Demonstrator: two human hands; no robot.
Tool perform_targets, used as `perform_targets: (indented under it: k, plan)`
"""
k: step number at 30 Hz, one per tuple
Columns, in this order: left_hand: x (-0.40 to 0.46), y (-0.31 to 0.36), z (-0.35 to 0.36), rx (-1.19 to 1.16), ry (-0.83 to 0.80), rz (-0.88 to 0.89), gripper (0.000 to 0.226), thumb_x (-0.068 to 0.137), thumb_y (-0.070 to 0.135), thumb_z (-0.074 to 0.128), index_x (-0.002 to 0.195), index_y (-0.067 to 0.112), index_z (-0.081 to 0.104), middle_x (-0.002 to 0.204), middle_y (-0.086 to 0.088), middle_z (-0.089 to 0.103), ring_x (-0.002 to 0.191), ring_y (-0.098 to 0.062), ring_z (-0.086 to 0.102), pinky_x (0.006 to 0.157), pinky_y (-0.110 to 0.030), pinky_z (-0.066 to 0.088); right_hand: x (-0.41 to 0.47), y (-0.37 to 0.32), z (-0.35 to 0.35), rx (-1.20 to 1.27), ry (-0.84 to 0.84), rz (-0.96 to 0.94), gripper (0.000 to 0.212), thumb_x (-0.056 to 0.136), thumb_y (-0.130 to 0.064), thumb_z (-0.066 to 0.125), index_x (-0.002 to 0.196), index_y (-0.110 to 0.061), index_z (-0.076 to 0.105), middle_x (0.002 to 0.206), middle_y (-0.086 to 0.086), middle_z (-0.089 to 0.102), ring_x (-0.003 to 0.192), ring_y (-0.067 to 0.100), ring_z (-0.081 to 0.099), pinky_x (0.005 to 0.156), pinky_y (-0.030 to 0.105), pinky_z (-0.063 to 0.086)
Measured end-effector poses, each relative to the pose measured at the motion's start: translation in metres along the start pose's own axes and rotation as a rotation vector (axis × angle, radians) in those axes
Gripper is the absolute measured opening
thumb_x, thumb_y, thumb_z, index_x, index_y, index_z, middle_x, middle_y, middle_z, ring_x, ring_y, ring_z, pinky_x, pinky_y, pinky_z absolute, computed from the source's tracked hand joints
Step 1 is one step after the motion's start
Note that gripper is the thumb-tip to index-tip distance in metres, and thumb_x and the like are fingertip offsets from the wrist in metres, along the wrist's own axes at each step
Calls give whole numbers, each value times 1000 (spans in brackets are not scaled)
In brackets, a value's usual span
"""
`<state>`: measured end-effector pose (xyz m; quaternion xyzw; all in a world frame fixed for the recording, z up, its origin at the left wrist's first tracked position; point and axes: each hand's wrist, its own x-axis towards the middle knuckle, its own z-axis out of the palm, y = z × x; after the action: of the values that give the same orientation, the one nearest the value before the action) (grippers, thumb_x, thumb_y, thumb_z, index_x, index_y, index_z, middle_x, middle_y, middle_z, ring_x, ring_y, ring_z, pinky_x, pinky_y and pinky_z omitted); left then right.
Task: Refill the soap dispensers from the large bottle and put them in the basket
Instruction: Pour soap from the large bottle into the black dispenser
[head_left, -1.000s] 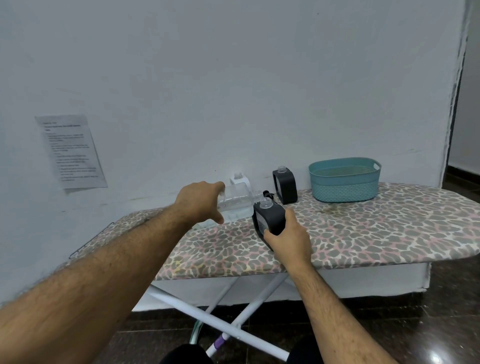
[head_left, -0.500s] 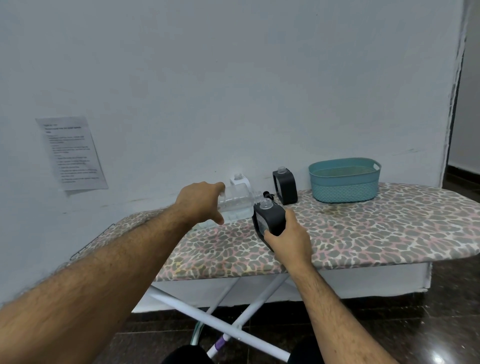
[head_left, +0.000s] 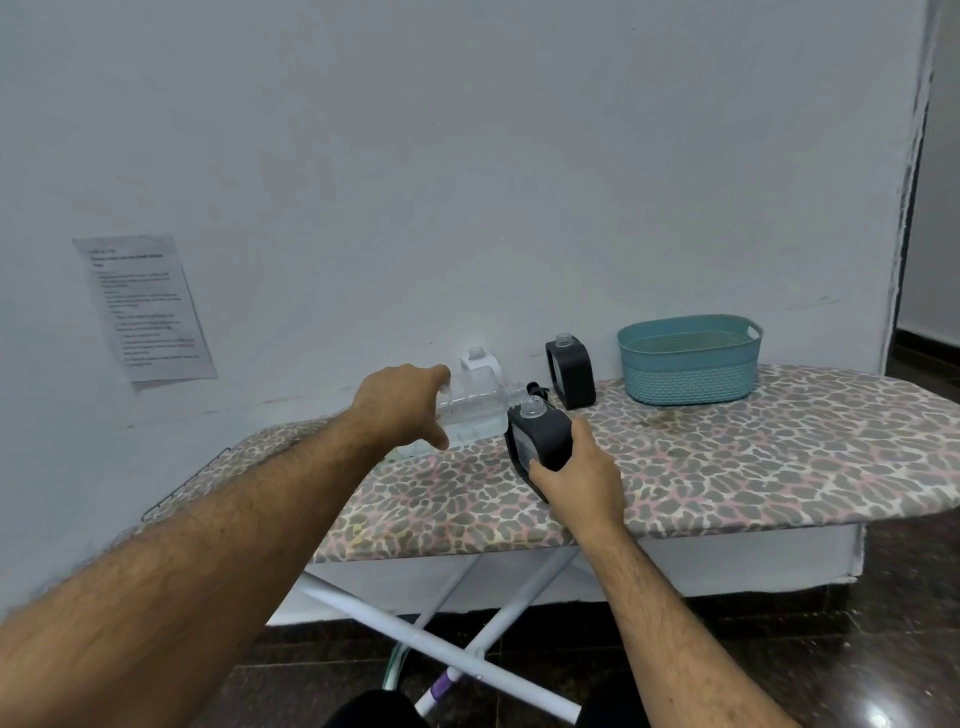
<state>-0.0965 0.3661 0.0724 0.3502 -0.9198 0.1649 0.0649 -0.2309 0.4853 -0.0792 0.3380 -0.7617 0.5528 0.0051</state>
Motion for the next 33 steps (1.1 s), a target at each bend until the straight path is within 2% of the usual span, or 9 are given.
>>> perform_targets:
  k: [6, 10, 17, 24, 28, 33]
  plan:
    - [1, -1, 1, -1, 4, 2, 75, 70, 47, 84, 132, 26, 48, 110, 3, 69, 91, -18, 61, 71, -30, 49, 1, 0, 0, -10, -1, -4, 49, 82, -33, 73, 123, -26, 47, 98, -7, 65, 82, 15, 61, 65, 29, 50]
    - [1, 0, 0, -4, 2, -1, 75, 71, 46, 84, 133, 26, 47, 110, 3, 69, 85, -15, 56, 67, -28, 44, 0, 0, -1, -5, -1, -8, 50, 82, -34, 73, 124, -26, 46, 99, -8, 65, 84, 15, 61, 67, 30, 52]
    - [0, 0, 0, -2, -4, -7, 75, 71, 46, 84, 133, 26, 47, 110, 2, 69, 84, -15, 56, 64, -27, 45, 1, 0, 0, -12, 4, -7, 49, 81, -33, 73, 122, -26, 46, 96, -7, 65, 81, 16, 61, 64, 29, 51]
    - [0, -1, 1, -1, 2, 1, 75, 71, 47, 84, 133, 25, 47, 111, 3, 69, 91, -17, 60, 65, -28, 44, 0, 0, -1, -10, -1, 1, 50, 82, -33, 72, 124, -26, 46, 97, -7, 66, 81, 14, 60, 64, 28, 49]
    - [0, -2, 6, -27, 9, 1, 75, 69, 48, 84, 131, 25, 47, 108, 4, 69, 89, -16, 60, 66, -28, 46, -1, -1, -2, -1, -4, 0, 51, 82, -33, 73, 125, -26, 46, 98, -6, 66, 81, 14, 60, 64, 28, 50]
    - [-3, -7, 22, -104, 25, -10, 77, 64, 54, 85, 126, 28, 48, 102, 5, 69, 83, -16, 63, 66, -34, 57, -2, -2, -3, 23, 2, -9, 52, 82, -33, 73, 127, -25, 47, 97, -7, 64, 81, 14, 59, 68, 30, 53]
